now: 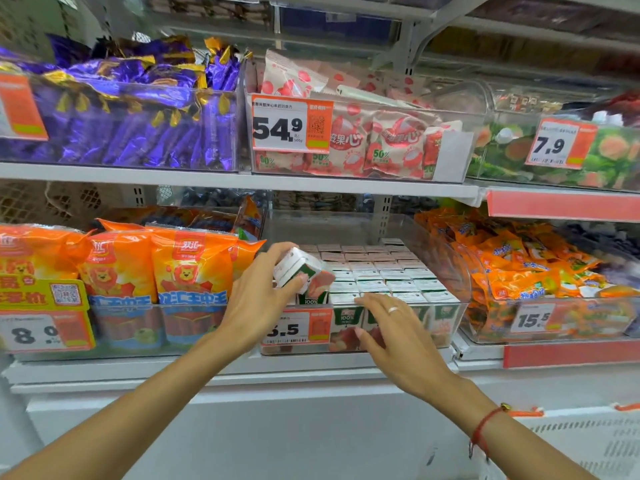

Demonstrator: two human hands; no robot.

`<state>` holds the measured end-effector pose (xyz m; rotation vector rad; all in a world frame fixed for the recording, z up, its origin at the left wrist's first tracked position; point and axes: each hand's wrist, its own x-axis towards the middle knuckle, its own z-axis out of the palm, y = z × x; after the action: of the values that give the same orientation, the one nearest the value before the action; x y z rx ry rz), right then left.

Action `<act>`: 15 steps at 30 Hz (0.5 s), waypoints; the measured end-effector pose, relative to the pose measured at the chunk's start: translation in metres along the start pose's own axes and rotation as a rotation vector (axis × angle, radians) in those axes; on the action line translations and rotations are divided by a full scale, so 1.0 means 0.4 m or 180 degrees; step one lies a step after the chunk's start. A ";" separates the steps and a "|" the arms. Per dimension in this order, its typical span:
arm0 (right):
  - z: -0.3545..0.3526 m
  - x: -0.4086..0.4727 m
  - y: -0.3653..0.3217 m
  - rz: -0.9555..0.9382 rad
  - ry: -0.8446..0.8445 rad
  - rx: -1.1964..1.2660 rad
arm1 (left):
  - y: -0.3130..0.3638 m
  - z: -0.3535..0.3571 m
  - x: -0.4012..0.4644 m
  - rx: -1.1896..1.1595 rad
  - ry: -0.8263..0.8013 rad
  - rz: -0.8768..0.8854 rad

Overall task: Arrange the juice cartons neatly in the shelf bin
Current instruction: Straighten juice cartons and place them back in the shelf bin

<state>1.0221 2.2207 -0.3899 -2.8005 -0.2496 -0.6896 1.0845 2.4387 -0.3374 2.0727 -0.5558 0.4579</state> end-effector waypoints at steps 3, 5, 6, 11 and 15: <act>0.003 -0.002 0.000 -0.0037 -0.0044 -0.0094 | 0.002 -0.013 0.029 0.0589 -0.0352 0.0201; 0.004 -0.005 0.001 -0.0038 -0.0073 -0.0111 | 0.022 -0.034 0.054 0.1182 -0.0727 0.0424; 0.003 -0.006 0.001 -0.0033 -0.0083 -0.0107 | 0.035 -0.044 0.068 0.1478 -0.0964 0.0495; 0.001 -0.005 -0.003 -0.0026 -0.0094 -0.0132 | 0.073 -0.033 0.125 0.2204 -0.1828 0.0545; 0.002 -0.006 0.000 -0.0030 -0.0107 -0.0126 | 0.048 0.014 0.130 0.2218 -0.2145 0.0556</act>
<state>1.0201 2.2208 -0.3916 -2.8523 -0.2584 -0.6570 1.1178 2.4137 -0.3003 2.8767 -1.0915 0.0165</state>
